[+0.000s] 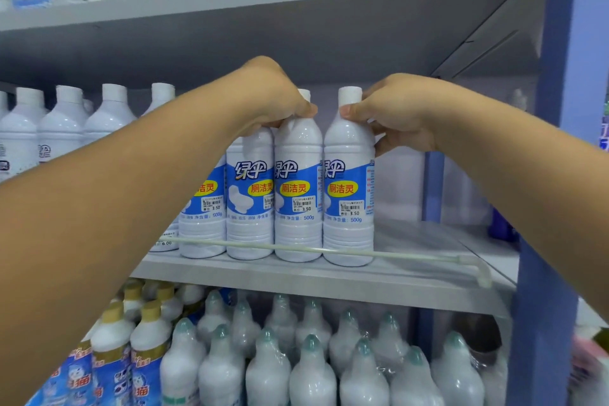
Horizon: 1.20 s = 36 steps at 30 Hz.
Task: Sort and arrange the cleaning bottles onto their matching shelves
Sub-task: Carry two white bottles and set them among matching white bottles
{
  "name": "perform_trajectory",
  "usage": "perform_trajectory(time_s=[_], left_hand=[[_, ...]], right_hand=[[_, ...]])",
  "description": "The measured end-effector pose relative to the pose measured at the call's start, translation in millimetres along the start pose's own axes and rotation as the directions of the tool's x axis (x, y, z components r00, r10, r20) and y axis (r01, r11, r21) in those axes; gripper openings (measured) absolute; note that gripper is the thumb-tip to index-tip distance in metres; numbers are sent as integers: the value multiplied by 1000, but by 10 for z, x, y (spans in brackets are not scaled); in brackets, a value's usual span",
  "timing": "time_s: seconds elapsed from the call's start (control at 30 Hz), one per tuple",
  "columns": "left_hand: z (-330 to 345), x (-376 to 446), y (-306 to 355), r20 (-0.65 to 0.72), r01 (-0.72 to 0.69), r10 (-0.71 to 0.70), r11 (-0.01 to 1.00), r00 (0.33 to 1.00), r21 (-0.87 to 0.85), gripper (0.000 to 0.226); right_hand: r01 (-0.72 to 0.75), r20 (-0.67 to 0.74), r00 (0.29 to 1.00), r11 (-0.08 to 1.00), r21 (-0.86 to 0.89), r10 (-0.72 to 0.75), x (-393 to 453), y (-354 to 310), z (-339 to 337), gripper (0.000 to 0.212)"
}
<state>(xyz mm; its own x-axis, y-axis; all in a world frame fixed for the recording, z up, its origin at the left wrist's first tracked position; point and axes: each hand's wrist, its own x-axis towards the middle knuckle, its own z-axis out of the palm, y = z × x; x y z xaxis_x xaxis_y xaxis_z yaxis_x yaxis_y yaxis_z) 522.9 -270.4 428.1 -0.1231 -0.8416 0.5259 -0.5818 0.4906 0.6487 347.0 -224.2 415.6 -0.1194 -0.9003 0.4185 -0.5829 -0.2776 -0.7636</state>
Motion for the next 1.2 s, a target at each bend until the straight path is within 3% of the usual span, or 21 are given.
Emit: perform_trajectory(time_s=[0.4,0.5,0.57,0.63,0.73,0.83,1.2], left_hand=[[-45,-23,-47,5,-78,78,996,997,41,46],[-227,-53,-75,-141,-180,163,977,976,-115,36],[-415,-67,-117,-294,-245,203,963,934,-114,29],[-552,-61,-193,-333,-214,189,976,924,-39,38],[-567,-64,-269,-185,-82,99,992,978,97,48],[-475,-37,-275,-81,-49,63,985,995,164,50],[-456,43,-317,-28,-37,40,992,999,119,28]], right_hand=[[12,-27,1000,999,48,-10,-13,40,63,29],[5,-29,1000,998,63,-3,-7,68,54,29],[2,-45,999,998,55,0,-2,88,51,29],[3,-76,997,998,70,2,6,98,72,29],[-4,-108,994,997,72,11,22,102,147,31],[-13,-113,993,999,50,19,33,117,191,33],[23,-99,995,1000,9,-22,29,138,195,32]])
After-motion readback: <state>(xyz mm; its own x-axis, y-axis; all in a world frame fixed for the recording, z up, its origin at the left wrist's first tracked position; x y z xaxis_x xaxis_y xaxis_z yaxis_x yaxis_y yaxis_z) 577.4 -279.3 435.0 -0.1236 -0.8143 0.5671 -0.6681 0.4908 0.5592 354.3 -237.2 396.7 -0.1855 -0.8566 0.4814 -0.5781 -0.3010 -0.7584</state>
